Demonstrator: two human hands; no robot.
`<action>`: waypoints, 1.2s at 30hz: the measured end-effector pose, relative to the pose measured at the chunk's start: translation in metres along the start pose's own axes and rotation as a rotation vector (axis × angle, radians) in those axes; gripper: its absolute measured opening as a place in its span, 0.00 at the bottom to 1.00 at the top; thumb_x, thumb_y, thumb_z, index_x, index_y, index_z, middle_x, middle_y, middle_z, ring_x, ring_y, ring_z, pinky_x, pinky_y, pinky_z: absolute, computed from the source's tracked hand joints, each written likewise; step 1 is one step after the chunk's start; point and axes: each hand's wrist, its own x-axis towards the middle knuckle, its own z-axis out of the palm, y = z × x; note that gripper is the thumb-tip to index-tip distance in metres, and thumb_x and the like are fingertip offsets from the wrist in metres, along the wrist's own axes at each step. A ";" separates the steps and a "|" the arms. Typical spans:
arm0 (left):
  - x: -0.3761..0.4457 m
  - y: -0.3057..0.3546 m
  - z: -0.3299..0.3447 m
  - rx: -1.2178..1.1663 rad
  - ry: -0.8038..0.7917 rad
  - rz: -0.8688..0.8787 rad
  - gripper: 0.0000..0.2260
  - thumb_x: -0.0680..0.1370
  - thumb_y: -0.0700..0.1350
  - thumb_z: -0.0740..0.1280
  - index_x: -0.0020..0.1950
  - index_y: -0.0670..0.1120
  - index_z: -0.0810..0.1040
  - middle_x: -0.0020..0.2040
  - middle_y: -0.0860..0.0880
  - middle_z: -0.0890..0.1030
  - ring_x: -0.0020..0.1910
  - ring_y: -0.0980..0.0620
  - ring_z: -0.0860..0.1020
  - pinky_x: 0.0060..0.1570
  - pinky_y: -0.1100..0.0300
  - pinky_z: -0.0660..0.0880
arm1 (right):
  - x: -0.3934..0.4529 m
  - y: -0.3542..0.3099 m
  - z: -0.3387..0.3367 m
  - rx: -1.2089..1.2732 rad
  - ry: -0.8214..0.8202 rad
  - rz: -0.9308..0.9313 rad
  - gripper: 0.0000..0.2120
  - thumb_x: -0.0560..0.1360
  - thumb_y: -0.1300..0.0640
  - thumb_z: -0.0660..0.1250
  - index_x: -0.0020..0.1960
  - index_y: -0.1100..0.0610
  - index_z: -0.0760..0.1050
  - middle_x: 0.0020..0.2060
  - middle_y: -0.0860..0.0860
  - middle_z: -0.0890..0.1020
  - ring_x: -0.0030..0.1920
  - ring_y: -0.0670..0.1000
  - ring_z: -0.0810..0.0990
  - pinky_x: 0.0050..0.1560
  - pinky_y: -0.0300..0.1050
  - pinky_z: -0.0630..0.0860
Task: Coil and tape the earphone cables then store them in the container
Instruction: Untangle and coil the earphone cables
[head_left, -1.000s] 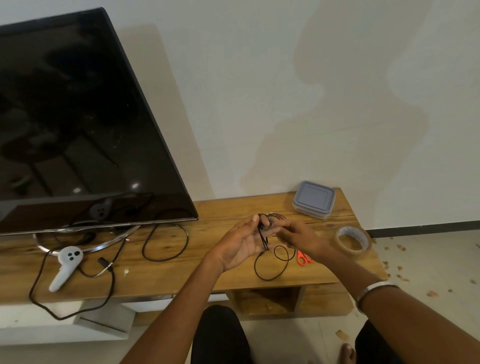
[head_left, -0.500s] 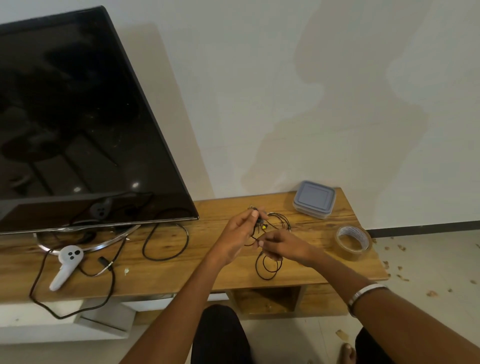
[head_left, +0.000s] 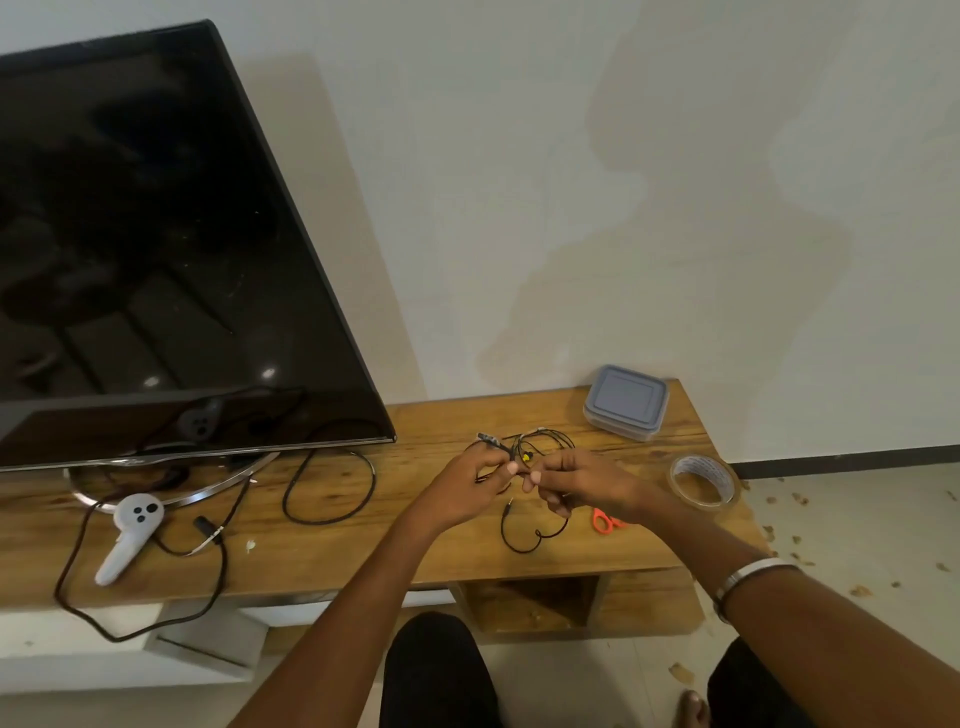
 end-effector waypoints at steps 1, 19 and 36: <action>0.000 -0.001 0.000 0.016 -0.013 -0.008 0.08 0.81 0.51 0.63 0.51 0.50 0.80 0.55 0.49 0.78 0.63 0.56 0.72 0.59 0.63 0.69 | 0.000 -0.001 -0.001 -0.005 -0.003 -0.007 0.09 0.79 0.56 0.63 0.49 0.60 0.79 0.29 0.52 0.72 0.29 0.50 0.70 0.33 0.40 0.70; -0.014 0.022 -0.005 -0.148 -0.410 -0.128 0.11 0.82 0.51 0.60 0.53 0.53 0.82 0.53 0.58 0.80 0.60 0.58 0.76 0.67 0.51 0.69 | 0.000 -0.005 -0.013 -0.038 0.109 -0.052 0.08 0.78 0.58 0.65 0.51 0.63 0.77 0.31 0.51 0.74 0.32 0.46 0.72 0.35 0.40 0.71; -0.013 0.063 -0.015 -1.064 -0.278 -0.072 0.15 0.75 0.53 0.69 0.54 0.44 0.77 0.72 0.35 0.68 0.72 0.40 0.68 0.68 0.33 0.61 | 0.007 0.016 -0.011 0.073 0.225 -0.148 0.09 0.80 0.59 0.61 0.54 0.59 0.79 0.35 0.51 0.77 0.30 0.47 0.70 0.29 0.39 0.65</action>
